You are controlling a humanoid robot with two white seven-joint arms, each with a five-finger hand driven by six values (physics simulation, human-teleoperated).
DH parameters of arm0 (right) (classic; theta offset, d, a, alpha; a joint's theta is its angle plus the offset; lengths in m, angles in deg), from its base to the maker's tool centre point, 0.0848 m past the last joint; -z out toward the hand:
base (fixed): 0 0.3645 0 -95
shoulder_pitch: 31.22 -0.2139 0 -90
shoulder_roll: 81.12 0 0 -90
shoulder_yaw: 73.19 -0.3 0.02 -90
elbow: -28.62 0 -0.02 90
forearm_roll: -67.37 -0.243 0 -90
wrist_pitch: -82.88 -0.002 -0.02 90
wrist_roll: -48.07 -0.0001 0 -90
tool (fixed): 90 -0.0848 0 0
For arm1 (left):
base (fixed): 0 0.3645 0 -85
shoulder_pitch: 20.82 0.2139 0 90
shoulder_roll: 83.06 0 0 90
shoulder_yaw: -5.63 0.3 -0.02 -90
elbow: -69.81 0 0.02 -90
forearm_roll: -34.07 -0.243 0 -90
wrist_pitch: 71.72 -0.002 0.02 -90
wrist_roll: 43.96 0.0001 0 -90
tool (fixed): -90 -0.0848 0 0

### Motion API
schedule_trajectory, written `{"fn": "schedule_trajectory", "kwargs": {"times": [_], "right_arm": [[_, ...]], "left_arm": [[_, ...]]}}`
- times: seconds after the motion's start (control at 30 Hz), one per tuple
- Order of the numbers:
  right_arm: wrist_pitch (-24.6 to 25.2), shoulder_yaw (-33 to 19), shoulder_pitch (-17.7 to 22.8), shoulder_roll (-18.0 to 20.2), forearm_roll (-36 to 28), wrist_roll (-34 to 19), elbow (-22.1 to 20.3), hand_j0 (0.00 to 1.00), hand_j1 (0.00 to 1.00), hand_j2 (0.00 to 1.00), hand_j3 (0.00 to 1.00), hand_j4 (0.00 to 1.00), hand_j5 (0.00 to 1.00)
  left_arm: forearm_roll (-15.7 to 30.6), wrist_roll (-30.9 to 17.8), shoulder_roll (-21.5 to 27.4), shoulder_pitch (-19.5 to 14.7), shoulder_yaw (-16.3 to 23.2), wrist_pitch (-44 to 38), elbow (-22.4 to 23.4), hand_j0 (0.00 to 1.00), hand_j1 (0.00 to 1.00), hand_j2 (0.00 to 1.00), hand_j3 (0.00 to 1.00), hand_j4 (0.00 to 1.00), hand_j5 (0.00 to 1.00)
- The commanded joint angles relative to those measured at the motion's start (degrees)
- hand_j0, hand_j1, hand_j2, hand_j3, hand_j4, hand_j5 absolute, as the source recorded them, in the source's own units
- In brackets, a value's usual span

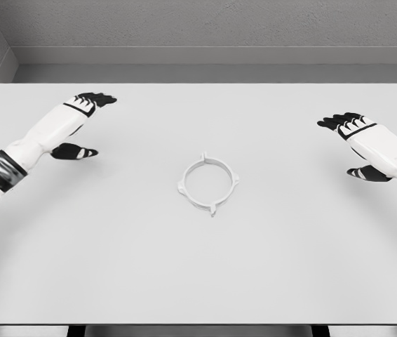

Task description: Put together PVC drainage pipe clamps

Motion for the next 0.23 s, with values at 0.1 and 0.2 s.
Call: {"fn": "schedule_trajectory", "kwargs": {"times": [0.1,0.2], "right_arm": [[0.12,-0.02,0.00,0.04,-0.40,-0.13,-0.05,1.00,1.00,1.00,1.00,1.00,1.00],[0.12,0.07,0.00,0.04,-0.40,-0.13,-0.05,1.00,1.00,1.00,1.00,1.00,1.00]], "left_arm": [[0.93,0.47,4.81,0.18,-4.16,-0.03,2.54,1.00,1.00,1.00,1.00,1.00,1.00],[2.69,0.47,5.25,0.70,-4.33,-0.03,3.06,1.00,1.00,1.00,1.00,1.00,1.00]]}}
